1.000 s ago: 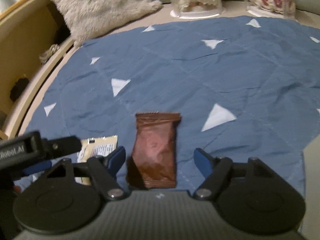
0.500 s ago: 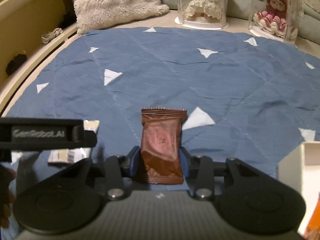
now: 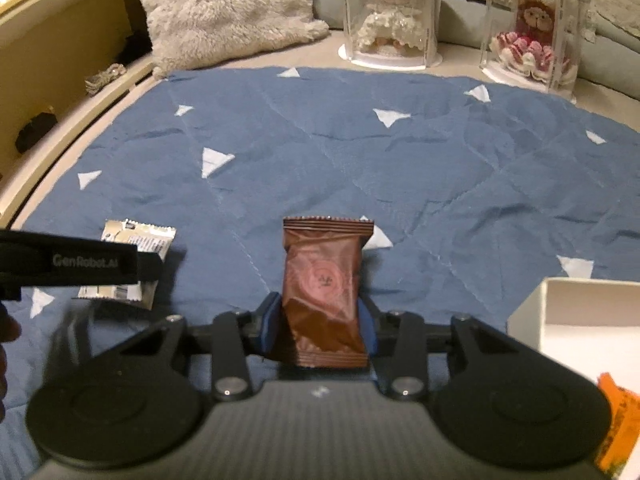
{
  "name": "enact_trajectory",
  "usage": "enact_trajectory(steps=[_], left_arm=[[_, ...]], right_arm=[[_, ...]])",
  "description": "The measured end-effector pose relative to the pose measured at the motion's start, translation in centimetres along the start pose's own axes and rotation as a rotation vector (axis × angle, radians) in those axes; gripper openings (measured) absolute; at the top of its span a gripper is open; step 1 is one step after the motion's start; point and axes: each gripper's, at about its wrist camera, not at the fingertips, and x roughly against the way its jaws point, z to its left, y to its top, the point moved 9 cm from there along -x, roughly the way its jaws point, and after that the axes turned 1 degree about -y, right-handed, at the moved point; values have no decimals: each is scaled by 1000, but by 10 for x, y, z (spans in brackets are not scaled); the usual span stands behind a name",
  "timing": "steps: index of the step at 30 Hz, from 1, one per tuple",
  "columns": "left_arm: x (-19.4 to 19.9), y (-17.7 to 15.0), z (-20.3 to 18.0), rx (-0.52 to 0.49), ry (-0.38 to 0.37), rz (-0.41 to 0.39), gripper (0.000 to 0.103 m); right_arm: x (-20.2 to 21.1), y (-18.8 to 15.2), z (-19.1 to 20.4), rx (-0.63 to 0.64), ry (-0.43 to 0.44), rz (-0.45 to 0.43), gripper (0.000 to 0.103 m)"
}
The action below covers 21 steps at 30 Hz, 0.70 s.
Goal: Organize snacks
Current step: 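Close right tool on the brown chocolate packet while left tool grasps white packet, then carry brown packet and white packet with both tools over the white tray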
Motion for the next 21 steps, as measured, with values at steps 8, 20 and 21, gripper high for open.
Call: enact_trajectory(steps=[8,20,21], left_arm=[[60,2,-25,-69,-34,-78,53],[135,-12,-68,-91,-109,-153,53],[140,-14,-73,-93,-118,-156,53]], right_arm=[[49,6,-4,9,22,-47,46],[144,7,-48,-26,-13,-131,46],[150,8,-54,-27,-14,-136,46]])
